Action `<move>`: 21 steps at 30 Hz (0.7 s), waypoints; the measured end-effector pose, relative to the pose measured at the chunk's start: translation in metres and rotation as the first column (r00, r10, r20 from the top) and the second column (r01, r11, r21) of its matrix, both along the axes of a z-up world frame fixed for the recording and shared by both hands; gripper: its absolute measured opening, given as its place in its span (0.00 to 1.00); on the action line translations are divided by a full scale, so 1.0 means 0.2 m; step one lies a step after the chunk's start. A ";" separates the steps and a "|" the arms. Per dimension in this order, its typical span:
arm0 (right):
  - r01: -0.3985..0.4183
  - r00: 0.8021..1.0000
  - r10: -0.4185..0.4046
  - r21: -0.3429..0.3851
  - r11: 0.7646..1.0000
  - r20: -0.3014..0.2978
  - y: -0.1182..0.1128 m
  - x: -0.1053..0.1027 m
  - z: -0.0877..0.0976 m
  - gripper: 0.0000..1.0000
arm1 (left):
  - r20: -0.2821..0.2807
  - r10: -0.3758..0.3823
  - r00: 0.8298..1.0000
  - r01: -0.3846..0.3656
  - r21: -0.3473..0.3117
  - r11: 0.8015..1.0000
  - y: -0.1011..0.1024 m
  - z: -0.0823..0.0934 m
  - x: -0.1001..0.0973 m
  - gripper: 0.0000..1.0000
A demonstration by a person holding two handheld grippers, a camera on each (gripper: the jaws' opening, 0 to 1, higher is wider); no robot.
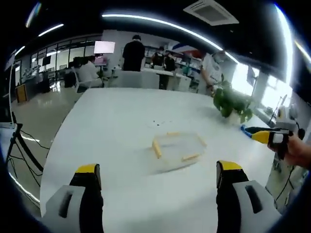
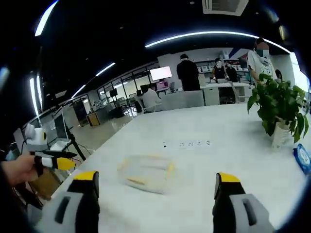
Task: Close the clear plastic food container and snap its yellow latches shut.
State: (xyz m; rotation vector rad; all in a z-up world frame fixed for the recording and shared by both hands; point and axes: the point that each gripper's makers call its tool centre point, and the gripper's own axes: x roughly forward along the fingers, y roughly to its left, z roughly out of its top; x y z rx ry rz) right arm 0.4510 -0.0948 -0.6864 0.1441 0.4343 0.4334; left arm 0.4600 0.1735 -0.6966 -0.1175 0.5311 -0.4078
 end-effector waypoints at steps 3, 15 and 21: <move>-0.014 1.000 0.014 -0.011 1.000 0.023 0.00 -0.09 0.06 1.00 | 0.010 -0.006 1.000 0.006 0.005 1.000 0.06 0.06 -0.08 0.99; -0.013 0.999 0.015 -0.049 0.999 0.038 -0.10 -0.49 0.13 1.00 | 0.059 -0.042 0.997 0.040 0.033 0.999 0.26 0.19 -0.42 0.96; -0.014 0.999 0.016 -0.073 0.997 0.033 -0.13 -0.68 0.14 1.00 | 0.029 -0.075 0.997 0.074 0.057 0.996 0.32 0.15 -0.61 0.96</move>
